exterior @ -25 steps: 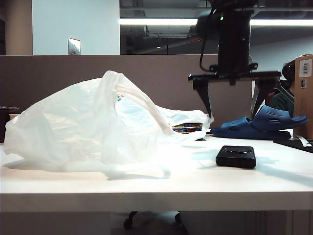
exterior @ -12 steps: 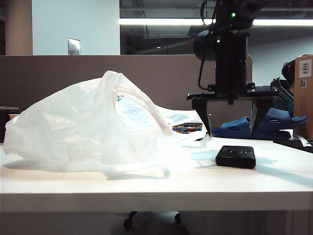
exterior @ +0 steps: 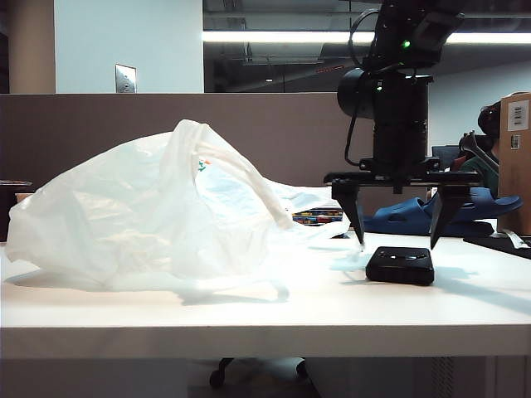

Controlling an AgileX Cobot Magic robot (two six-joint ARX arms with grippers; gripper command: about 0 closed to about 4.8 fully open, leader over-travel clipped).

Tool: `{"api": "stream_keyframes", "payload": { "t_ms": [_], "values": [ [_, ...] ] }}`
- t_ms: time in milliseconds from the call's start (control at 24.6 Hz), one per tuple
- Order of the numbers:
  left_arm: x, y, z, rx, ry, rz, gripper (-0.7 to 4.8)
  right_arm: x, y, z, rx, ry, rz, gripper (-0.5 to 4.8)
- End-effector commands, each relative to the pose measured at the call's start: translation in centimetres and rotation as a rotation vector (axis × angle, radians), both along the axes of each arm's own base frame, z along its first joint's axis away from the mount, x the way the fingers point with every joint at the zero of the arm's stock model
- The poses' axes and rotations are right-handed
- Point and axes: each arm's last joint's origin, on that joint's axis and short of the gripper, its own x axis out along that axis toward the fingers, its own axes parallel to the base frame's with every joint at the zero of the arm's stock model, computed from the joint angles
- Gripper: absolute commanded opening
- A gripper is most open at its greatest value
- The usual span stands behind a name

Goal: Put the power bank into the bag.

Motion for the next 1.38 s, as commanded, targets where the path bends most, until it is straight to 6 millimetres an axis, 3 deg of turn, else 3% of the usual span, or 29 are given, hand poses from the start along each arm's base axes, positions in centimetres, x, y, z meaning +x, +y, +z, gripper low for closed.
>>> {"api": "stream_keyframes", "payload": {
  "t_ms": [41,651,1058,1384],
  "values": [
    [0.0,0.0,0.2,0.001,-0.009,-0.002,-0.06,0.3,0.1,0.4,0.025,-0.043,-0.019,4.76],
    [0.0,0.0,0.2,0.001,-0.009,-0.002,-0.06,-0.2,-0.5,-2.3,0.075,0.024,-0.052,4.76],
    [0.0,0.0,0.2,0.001,-0.010,-0.002,-0.06,-0.3,-0.5,-2.4,0.077,0.034,-0.057,4.71],
    [0.0,0.0,0.2,0.001,-0.010,-0.002,-0.06,-0.5,-0.6,-2.4,0.066,0.055,-0.058,4.09]
  ]
}}
